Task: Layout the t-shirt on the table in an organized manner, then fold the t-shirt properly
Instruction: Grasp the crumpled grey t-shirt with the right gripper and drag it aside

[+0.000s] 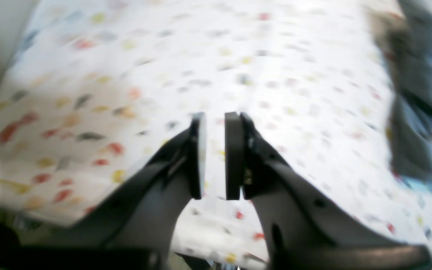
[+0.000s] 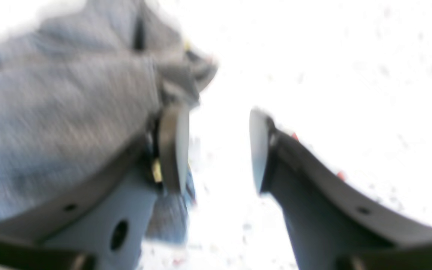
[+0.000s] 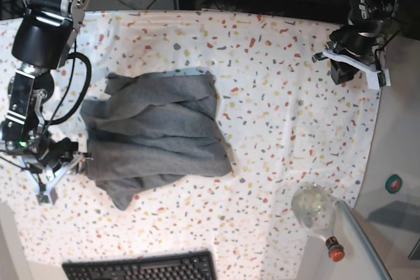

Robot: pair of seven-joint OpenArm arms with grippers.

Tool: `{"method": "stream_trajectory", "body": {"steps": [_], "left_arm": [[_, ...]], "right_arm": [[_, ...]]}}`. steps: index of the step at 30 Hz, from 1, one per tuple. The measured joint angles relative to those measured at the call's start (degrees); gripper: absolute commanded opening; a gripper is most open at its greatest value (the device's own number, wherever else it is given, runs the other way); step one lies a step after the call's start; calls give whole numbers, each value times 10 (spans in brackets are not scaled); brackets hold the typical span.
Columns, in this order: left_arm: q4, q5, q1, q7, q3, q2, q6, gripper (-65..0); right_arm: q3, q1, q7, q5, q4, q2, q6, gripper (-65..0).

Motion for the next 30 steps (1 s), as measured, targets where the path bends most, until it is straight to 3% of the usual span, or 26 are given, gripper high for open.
{"method": "stream_trajectory", "body": {"steps": [6, 10, 18, 20, 21, 25, 30], "left_arm": [[0, 0, -7, -3, 1, -1, -4, -545], [0, 0, -9, -2, 1, -1, -4, -546], [0, -1, -7, -4, 0, -1, -5, -548], [0, 0, -7, -4, 0, -1, -4, -548], [0, 0, -7, -4, 0, -1, -4, -548], [-4, 0, -9, -5, 1, -1, -5, -550], [-39, 3, -12, -4, -2, -1, -2, -550]], "right_arm": [[0, 56, 3, 2, -69, -3, 36, -168], [0, 64, 3, 2, -84, -4, 68, -179], [-1, 86, 65, 1, -219, 3, 73, -185], [-1, 80, 63, 1, -219, 5, 74, -225], [-1, 77, 63, 1, -217, 6, 74, -285], [-6, 46, 63, 59, -157, 6, 76, -650], [-2, -16, -43, 152, -7, 9, 83, -650]]}}
